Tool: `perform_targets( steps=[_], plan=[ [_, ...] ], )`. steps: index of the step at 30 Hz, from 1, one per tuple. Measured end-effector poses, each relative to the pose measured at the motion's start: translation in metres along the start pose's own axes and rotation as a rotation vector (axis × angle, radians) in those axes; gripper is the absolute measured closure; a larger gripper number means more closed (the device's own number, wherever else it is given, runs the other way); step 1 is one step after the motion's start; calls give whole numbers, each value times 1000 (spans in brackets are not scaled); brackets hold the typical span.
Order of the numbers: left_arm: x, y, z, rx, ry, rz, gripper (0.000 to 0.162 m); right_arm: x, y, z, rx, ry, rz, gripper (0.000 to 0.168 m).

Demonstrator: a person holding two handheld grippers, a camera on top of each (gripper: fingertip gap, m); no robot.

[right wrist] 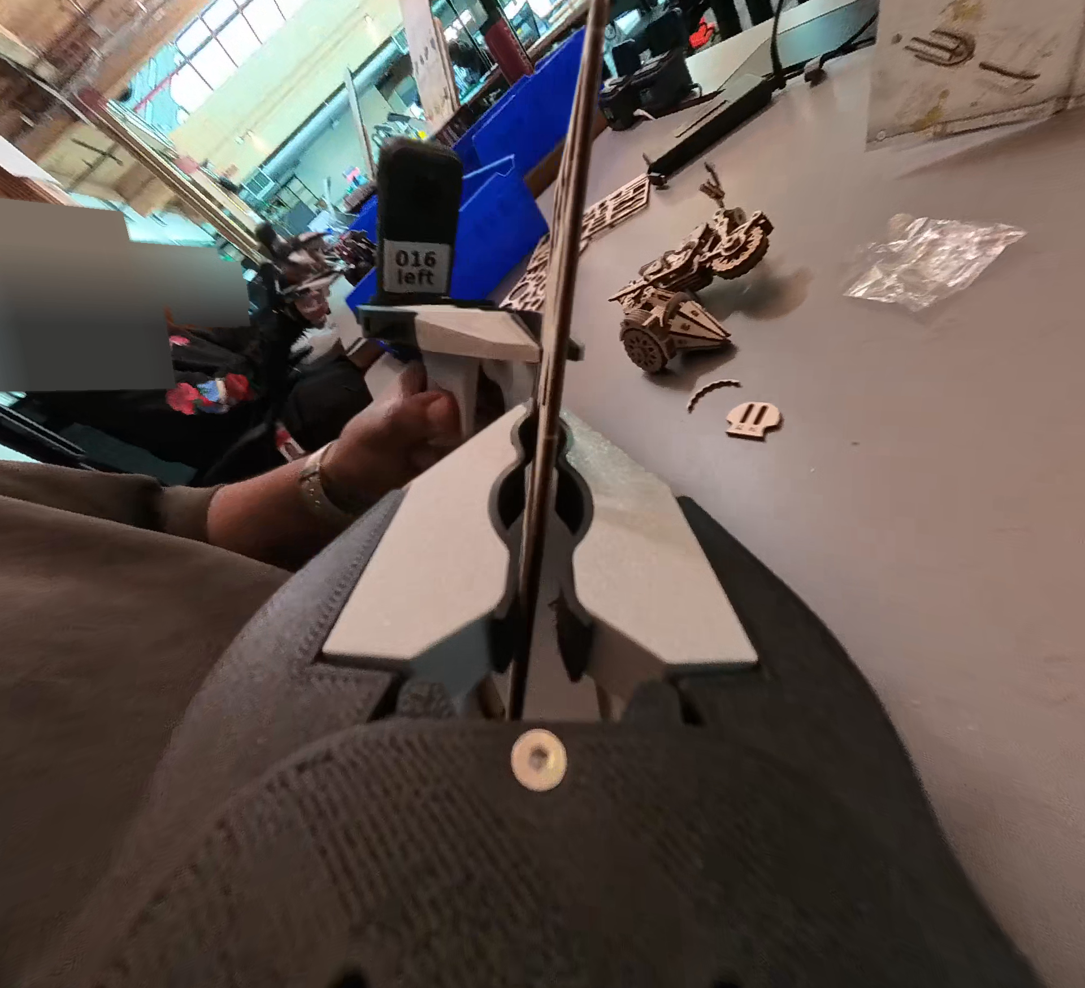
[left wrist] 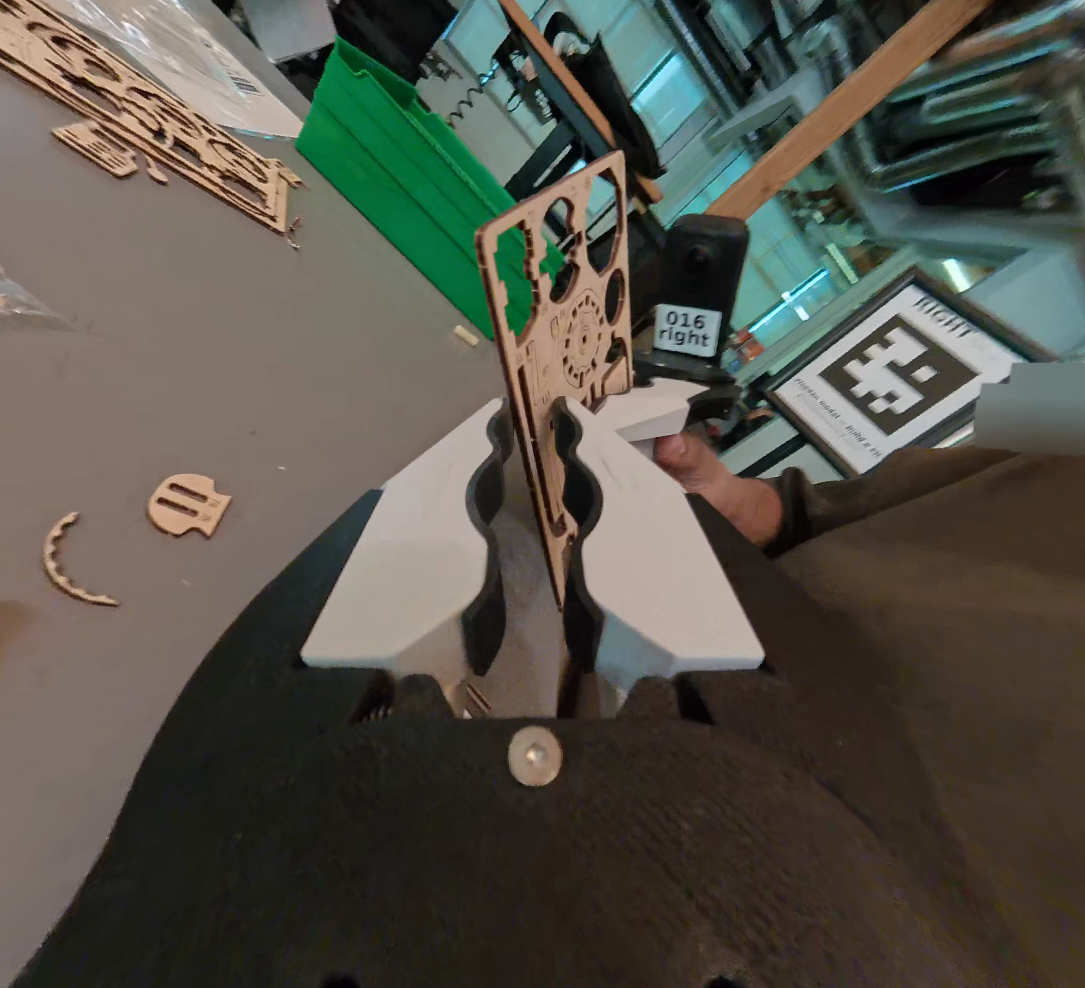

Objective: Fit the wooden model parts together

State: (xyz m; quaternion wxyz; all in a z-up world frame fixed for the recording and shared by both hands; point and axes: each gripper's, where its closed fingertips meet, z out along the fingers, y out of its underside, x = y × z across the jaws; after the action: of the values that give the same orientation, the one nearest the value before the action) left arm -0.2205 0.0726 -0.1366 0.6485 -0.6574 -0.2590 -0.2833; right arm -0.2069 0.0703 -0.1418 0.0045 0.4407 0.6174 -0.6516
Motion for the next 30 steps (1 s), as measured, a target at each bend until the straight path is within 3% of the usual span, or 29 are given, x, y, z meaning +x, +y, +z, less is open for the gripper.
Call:
perform_targets(
  steps=[6, 9, 14, 20, 24, 30],
  plan=[
    [2, -2, 1, -18, -98, 136, 149, -2, -3, -1, 17, -9, 10, 168],
    [0, -2, 2, -6, -65, 86, 149, 0, -3, -1, 11, -9, 11, 168],
    [17, -12, -1, 106, 153, -84, 146, -1, -13, -6, 68, -113, 148, 168],
    [13, 4, 8, 17, 112, -71, 146, 4, -17, -12, 92, -116, 159, 168],
    [13, 7, 10, 14, 122, -100, 156, 0, -15, -9, 86, -90, 115, 168],
    [14, 5, 8, 21, 137, -108, 154, 0, -16, -9, 92, -87, 107, 168]
  ],
)
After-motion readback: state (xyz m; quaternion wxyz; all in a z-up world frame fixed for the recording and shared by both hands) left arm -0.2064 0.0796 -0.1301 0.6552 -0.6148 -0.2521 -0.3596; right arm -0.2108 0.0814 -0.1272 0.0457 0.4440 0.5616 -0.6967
